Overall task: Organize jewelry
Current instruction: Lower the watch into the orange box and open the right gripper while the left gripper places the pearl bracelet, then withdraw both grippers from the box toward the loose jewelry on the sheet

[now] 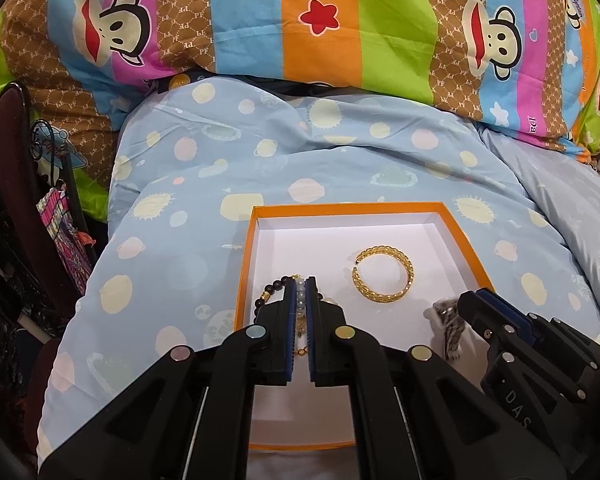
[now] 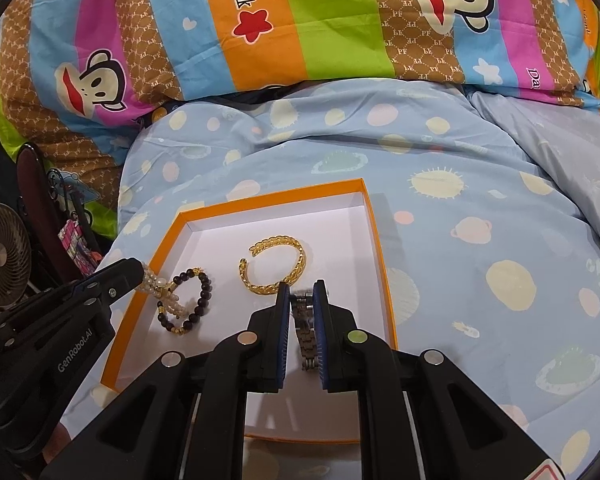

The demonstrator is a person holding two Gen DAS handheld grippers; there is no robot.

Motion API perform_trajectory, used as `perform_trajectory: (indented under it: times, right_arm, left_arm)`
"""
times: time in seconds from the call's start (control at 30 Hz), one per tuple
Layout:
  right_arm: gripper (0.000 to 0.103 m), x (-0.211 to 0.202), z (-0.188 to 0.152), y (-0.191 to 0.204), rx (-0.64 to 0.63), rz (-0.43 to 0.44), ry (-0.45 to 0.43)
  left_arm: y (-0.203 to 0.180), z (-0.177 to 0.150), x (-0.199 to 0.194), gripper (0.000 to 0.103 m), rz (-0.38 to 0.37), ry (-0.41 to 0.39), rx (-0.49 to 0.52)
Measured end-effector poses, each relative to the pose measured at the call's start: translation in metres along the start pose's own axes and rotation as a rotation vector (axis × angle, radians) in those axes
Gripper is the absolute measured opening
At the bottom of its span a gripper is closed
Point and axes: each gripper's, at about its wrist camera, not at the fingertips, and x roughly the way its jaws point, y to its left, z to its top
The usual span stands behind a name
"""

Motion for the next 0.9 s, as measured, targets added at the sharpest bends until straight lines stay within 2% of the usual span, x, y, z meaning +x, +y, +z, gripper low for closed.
perform_trajectory:
  times: [0.3, 0.43, 0.47, 0.67, 0.9]
  right_arm:
    - [0.012, -0.004, 0.000, -0.002, 0.005, -0.003, -0.011]
    - [0.012, -0.013, -0.001, -0.007, 0.018, -0.007, -0.029]
    - [0.012, -0.017, -0.001, -0.009, 0.025, -0.007, -0.034]
    - [0.014, -0.049, -0.009, -0.020, 0.060, -0.004, -0.064]
    - [0.023, -0.094, -0.043, -0.019, 0.049, -0.013, -0.074]
  left_arm:
    - [0.005, -0.001, 0.000, 0.007, 0.008, 0.003, -0.023]
    - [0.018, -0.002, -0.005, 0.035, 0.008, 0.000, -0.075]
    - [0.021, -0.002, -0.008, 0.036, 0.008, -0.005, -0.085]
    - [0.052, -0.006, -0.034, 0.036, 0.006, -0.026, -0.159]
    - [0.084, -0.037, -0.076, 0.037, 0.008, -0.032, -0.210]
